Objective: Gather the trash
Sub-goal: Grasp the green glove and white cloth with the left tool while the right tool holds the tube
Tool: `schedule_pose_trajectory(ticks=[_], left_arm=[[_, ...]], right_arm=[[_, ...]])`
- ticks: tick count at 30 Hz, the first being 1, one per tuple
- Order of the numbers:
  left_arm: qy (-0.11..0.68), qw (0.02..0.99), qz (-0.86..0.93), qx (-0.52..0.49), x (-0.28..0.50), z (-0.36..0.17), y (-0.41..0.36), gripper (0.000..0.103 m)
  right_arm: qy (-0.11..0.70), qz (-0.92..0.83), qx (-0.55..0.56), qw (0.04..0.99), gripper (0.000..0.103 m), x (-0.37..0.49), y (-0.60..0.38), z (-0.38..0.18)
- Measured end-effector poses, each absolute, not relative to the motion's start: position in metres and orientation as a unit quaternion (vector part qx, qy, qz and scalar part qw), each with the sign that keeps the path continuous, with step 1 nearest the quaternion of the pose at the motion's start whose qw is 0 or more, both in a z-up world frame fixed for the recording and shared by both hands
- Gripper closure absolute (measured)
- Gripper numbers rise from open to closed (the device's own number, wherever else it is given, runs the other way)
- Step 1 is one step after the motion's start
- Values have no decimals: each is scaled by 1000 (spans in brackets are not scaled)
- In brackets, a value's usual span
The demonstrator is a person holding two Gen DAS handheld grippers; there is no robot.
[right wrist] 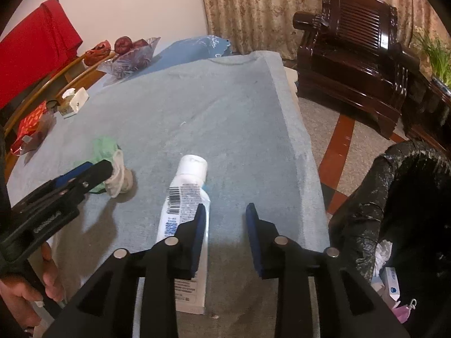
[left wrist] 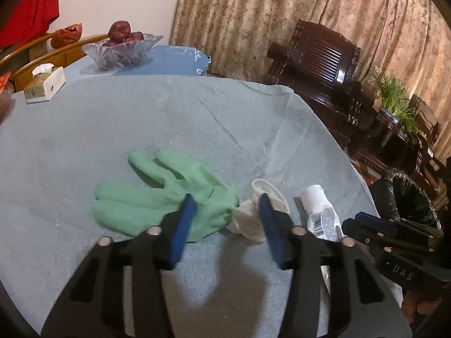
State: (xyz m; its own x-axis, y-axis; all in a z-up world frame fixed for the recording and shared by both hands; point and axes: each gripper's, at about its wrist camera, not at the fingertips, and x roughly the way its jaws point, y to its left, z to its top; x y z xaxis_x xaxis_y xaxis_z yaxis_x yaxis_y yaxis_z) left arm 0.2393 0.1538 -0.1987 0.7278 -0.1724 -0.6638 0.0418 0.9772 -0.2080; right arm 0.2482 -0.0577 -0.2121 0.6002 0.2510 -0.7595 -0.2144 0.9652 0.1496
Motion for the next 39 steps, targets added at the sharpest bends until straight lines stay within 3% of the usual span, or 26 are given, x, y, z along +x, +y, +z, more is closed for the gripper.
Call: schedule_pose_trajectory(ticks=[3, 6, 21, 23, 25, 34, 39], left_arm=[[366, 924, -60, -90, 236, -199, 159, 79], [373, 922, -54, -93, 231, -200, 170, 100], [377, 921, -70, -70, 202, -191, 193, 102], [377, 919, -76, -88, 204, -191, 194, 94], [374, 919, -80, -93, 205, -190, 187, 65], [361, 924, -88, -87, 221, -190, 138, 29], [372, 924, -38, -81, 239, -197, 122, 21]], right_arm=[[419, 141, 17, 897, 72, 248, -53, -209], [417, 145, 14, 897, 72, 248, -48, -209], [410, 166, 11, 897, 68, 250, -33, -208], [411, 158, 15, 898, 68, 250, -38, -208], [410, 151, 14, 899, 68, 250, -43, -208], [408, 122, 15, 905, 64, 254, -71, -204], [410, 118, 18, 904, 64, 258, -78, -207]])
